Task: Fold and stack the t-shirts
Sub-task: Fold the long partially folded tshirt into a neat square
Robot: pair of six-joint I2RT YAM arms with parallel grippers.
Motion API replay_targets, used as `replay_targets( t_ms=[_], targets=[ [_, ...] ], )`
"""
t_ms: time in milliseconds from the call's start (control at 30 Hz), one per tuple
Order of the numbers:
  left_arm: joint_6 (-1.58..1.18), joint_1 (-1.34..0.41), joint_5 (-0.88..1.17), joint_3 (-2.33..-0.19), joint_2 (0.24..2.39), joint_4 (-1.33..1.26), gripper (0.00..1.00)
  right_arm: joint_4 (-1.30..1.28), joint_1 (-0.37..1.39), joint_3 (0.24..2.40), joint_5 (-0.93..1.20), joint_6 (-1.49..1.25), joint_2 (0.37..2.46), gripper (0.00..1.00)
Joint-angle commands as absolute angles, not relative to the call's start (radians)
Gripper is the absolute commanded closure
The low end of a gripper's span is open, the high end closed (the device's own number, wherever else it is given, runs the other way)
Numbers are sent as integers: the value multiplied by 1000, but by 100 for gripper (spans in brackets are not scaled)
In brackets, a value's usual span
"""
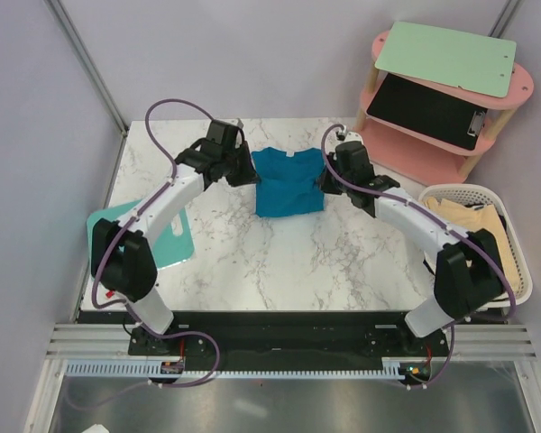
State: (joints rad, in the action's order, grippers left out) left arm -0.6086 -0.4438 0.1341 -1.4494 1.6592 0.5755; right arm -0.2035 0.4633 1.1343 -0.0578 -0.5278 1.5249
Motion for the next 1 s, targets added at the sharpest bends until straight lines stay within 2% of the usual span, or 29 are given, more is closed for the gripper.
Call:
replay_targets(
  t_ms=[0,467,633,667,700,733,767,800,833,967],
  targets=[
    [-525,-416,150,-1609,1755,587,98,-170,428,1273,-89,-469,1653,100],
    [-494,-336,219,-2034,2134,640,98,-150,342,1638,-64,-439,2015,100],
    [-512,-302,244,-2161,2279,646,97,-150,330,1772,-78,-446,2193,93],
    [-512,-299,253,-2183,2299,646,85,-153,327,1819,-87,-448,2241,85],
    [-512,-290,283,-2236,2321,646,47,-150,324,1838,-100,-454,2259,74],
    [-514,-285,300,-2259,2359,647,33,-129,325,1845,-110,-462,2267,51],
    [-509,-281,313,-2278,2362,653,15,-102,325,1823,-113,-462,2257,35],
    [-505,-281,314,-2278,2355,653,0,-68,324,1790,-129,-462,2237,14],
    [-500,-282,310,-2261,2339,653,0,-8,325,1752,-133,-463,2209,2],
    [-466,-301,281,-2088,2168,621,0,63,324,1556,-170,-457,2025,2]
  ],
)
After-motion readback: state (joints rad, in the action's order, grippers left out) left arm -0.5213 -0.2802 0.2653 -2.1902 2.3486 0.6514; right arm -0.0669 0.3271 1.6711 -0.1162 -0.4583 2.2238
